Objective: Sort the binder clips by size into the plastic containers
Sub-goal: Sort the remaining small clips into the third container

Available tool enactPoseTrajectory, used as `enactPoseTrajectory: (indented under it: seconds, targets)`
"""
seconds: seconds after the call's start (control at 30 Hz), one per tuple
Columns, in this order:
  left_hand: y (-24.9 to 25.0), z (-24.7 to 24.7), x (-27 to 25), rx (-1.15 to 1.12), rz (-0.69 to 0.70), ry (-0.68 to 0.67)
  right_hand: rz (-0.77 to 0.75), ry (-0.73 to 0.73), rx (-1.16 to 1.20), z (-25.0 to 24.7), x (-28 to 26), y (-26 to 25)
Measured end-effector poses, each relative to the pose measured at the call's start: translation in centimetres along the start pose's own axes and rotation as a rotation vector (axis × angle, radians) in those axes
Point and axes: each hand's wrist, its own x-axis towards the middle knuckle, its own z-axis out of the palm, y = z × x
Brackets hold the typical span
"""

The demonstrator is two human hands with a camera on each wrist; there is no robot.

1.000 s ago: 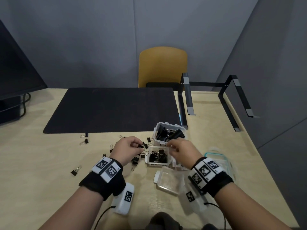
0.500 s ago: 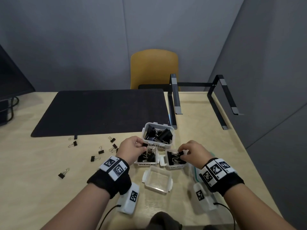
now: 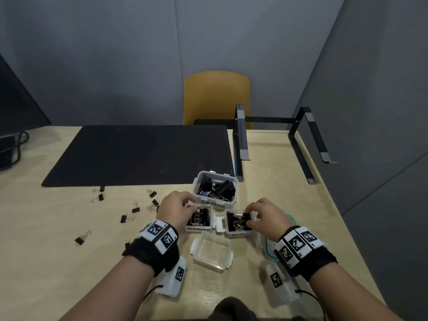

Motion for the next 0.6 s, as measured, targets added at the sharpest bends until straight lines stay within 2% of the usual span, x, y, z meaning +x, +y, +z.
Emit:
enactPoseTrajectory:
  seconds: [0.1,0.2,0.37,0.47,0.6]
  targets:
    - [-0.4,0.4,-0.5,0.085,0.060,-0.036,-0.025,0.021,0.010,-0.1,0.0,-0.1]
    - [-1.2,0.9,-0.9,0.176,0.056,-0.074,-0.061,0.031,0.027,-0.1,0.0,-0.6]
    - [-2.0,0.9,-1.0,0.008,0.056,-0.055,-0.107,0.039,0.044,-0.2,0.1,-1.4]
    - [-2.8,0.7,-0.9,-0.014,0.042,-0.017,-0.125,0.042,0.043,-0.1,0.0,-2.0]
    - [-3.6,0.6,-0.9,-0.029,0.000,-0.090,-0.153,0.044,0.048,0.2,0.0,-3.2]
